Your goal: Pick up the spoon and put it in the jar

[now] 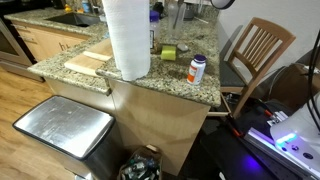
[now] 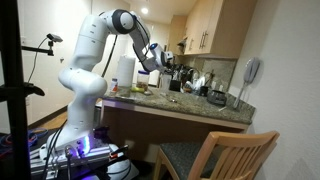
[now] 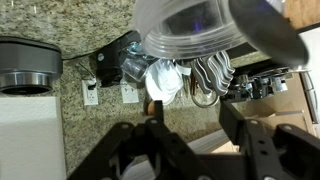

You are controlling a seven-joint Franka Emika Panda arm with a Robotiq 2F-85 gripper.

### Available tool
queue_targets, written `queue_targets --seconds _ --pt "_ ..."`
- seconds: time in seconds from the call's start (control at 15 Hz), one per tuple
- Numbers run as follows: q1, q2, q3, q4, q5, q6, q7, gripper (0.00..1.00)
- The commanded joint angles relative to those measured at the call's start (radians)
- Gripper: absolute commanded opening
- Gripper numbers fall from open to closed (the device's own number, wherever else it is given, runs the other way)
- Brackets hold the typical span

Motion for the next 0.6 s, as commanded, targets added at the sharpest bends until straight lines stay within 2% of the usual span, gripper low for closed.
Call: queue_targets --seconds 0.0,0.13,0.27,0.33,0.4,0.47,0.53 --pt "-0.003 0.021 -0.016 0.02 -0.008 0.041 -0.015 0.88" --pt "-0.014 0.011 0.002 0.004 -0.007 0.03 -0.005 1.0" --pt "-0.012 -0.006 0.005 -0.009 -0.011 -0.023 -0.007 1.0" --pt "-0.041 -0.025 0.058 -0.043 -0.011 -0.052 0.007 1.0" --pt "-0.078 -0.041 0.146 -0.097 0.176 -0.057 -0.168 1.0" --pt "-0.082 -0.047 0.177 -0.118 0.235 -0.076 -0.19 1.0" --pt "-0.042 -0.005 0.092 -0.044 0.139 -0.039 -0.099 1.0"
